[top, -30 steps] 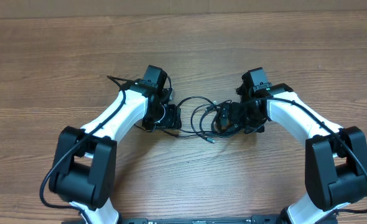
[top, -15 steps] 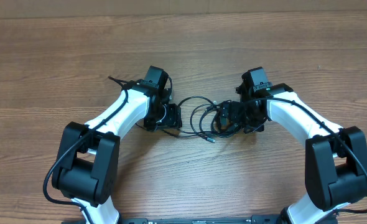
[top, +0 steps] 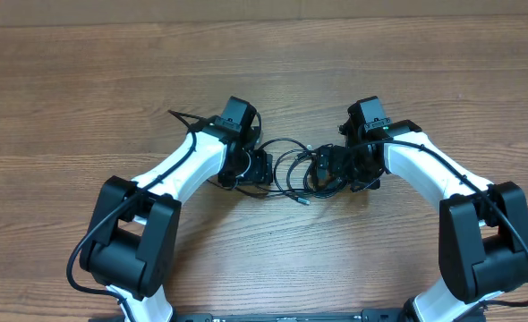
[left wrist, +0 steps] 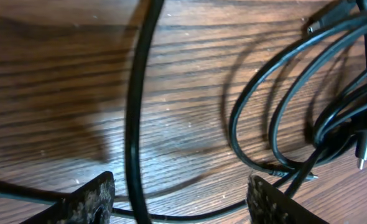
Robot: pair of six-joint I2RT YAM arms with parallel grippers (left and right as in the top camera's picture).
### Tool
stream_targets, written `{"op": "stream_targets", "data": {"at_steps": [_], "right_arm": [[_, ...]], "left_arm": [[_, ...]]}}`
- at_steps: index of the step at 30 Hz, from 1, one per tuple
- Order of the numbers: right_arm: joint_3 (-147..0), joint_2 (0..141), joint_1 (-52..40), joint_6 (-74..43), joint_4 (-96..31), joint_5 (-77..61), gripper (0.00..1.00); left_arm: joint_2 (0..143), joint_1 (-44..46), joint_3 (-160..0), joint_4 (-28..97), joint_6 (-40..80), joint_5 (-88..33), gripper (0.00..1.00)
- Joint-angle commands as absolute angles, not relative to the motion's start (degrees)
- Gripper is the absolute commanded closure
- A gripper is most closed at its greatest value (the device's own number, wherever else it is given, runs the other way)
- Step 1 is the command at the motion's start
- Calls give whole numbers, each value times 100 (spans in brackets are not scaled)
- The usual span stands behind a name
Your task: Untangle cables
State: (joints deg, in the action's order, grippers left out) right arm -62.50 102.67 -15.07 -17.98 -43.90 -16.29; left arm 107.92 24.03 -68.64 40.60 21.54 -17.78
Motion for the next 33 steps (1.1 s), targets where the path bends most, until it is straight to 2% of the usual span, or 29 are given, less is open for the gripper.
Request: {"op": "stream_targets", "data": {"at_steps": [1,33], "right_arm": [[-6217,10291,-1520,-1798,-4355,-1662,0],[-6217,10291,-1520,-1798,-4355,-1662,0]], "left_arm": [[10864,2447,-6958,4012,2252,-1732,32],[10866,2447,-6952,3889,2296,-1584,31]]}}
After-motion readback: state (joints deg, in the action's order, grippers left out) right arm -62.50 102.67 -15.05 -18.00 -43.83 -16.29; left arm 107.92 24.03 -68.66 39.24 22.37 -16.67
